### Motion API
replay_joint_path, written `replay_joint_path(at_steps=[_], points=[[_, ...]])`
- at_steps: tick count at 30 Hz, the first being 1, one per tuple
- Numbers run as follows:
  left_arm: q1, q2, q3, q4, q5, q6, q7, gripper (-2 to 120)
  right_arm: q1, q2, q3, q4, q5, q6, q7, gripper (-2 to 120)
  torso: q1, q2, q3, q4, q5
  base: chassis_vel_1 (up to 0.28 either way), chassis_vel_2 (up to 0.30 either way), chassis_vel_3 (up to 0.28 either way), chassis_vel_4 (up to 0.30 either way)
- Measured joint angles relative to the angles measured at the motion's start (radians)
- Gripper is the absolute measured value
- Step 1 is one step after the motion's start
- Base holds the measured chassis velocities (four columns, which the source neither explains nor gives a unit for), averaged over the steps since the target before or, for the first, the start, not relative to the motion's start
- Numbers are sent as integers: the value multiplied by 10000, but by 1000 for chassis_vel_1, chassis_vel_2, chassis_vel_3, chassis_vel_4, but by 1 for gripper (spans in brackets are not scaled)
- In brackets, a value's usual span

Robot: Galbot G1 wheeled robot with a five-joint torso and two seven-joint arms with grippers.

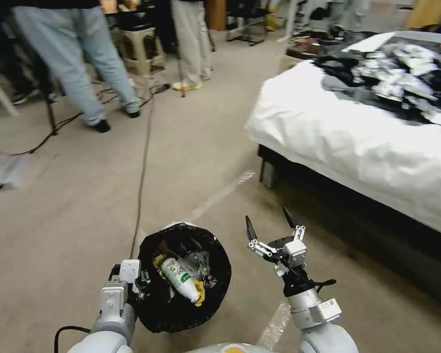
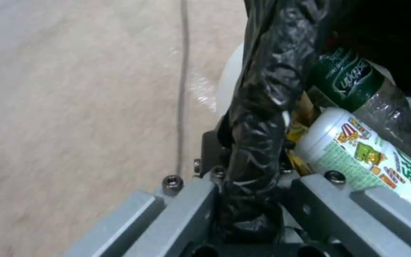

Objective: Pick up the trash bin, then pick up the garbage from the floor and place it into the trash bin.

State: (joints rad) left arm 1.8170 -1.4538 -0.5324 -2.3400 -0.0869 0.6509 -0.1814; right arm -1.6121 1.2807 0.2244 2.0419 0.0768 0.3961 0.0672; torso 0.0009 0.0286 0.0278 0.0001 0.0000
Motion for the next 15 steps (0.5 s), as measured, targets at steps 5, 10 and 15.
replay_joint_path(at_steps=[5, 10, 15], points=[[-20, -15, 13, 0, -4, 3, 8, 0, 12, -2, 9, 0, 0, -5, -2, 99, 0, 0, 0, 0, 0, 126, 118, 124, 129], [-30, -10, 17, 11, -11, 4, 13, 0, 9, 24, 13, -40, -5, -5, -6, 99, 0, 0, 0, -1, 0, 134, 123, 117, 125], [-41, -10, 22, 58, -15, 4, 14, 0, 10, 41, 18, -51, -19, -5, -6, 99, 0, 0, 0, 0, -1, 123, 137, 121, 128]])
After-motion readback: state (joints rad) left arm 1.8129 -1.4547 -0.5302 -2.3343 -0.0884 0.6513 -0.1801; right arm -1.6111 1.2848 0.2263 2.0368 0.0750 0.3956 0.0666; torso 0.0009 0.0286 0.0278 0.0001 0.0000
